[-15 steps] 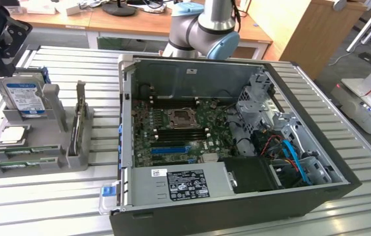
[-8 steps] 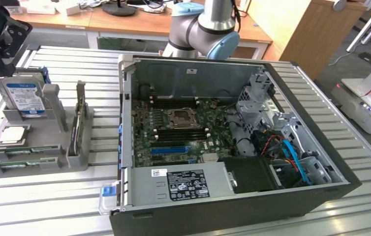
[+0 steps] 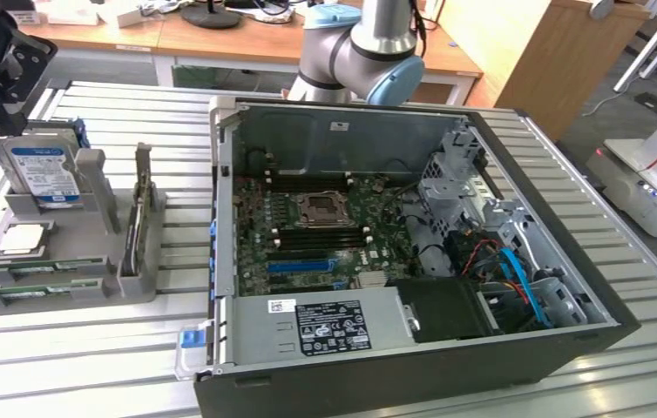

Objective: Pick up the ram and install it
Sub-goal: 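Pick up the ram and move it above insertion slot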

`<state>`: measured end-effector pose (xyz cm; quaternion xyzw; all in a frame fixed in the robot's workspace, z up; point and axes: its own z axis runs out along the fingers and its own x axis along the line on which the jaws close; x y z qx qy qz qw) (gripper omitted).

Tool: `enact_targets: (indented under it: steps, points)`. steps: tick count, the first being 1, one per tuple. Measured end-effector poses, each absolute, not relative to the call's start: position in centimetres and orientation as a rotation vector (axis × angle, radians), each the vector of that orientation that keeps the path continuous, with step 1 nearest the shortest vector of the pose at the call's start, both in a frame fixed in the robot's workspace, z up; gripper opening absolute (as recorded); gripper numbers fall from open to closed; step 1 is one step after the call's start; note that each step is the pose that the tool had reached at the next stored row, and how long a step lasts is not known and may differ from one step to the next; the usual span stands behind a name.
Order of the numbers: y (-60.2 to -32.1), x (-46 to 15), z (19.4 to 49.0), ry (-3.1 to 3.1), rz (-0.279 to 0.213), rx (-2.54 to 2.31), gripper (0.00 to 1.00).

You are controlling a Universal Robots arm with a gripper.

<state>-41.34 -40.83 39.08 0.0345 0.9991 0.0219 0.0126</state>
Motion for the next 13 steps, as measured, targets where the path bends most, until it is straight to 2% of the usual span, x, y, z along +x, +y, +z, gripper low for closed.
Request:
enact_targets:
  steps: [13]
  points:
    - [-40.83, -41.33, 39.05, 3.114, 0.068, -0.2, 0.11]
